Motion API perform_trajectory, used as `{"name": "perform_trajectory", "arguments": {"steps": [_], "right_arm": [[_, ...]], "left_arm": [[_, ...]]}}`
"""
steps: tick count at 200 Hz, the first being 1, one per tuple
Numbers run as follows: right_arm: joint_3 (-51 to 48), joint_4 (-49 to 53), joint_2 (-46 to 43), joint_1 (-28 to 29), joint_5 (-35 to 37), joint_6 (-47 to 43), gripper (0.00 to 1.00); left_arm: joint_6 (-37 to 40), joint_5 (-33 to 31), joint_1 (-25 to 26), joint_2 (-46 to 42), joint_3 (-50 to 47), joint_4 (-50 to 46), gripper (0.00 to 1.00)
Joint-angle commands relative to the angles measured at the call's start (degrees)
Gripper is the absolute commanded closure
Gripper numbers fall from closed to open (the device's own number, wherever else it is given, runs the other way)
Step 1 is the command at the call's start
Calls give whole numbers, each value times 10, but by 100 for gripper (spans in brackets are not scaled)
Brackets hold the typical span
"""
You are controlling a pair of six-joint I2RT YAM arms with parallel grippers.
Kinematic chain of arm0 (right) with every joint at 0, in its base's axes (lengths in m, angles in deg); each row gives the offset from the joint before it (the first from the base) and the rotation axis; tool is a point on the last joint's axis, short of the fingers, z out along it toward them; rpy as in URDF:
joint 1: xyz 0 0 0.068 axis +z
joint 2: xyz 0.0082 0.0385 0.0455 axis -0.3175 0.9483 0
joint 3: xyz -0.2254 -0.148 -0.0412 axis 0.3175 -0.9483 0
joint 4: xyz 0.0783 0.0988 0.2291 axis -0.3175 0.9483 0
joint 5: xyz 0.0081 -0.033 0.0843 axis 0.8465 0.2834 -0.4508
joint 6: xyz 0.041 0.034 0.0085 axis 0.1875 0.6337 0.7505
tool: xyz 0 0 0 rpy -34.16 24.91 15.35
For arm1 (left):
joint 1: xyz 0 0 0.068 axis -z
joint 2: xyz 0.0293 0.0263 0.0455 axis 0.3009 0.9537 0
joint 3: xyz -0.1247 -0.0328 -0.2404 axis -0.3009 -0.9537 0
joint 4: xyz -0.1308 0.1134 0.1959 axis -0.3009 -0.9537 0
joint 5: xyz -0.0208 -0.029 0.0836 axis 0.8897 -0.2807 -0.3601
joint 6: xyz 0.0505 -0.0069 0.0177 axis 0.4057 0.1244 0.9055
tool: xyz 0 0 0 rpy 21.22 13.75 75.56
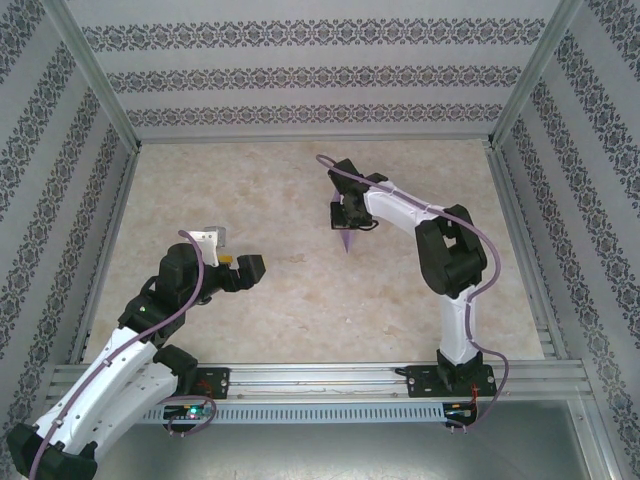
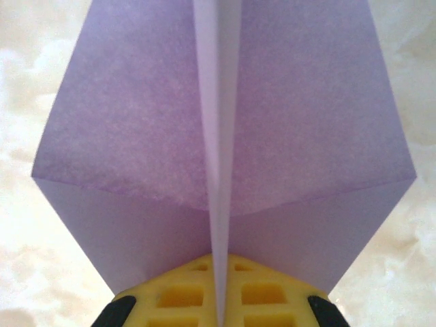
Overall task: Fold a paper plane with a square sheet of paper (fold left side to right side)
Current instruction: Pick up the paper plane at the center of the table, then place the paper plane at the center of the table.
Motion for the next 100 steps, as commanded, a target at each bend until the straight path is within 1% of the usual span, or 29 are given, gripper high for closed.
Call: {"name": "perform_trajectory", "arguments": {"steps": [1,100], "right_arm": [[29,38,24,-1,16,-16,100],[57,37,73,-8,-4,-15,100]], "left_arm": [[16,12,-11,-2,-5,22,0],[17,10,-11,14,1,20,0]]}}
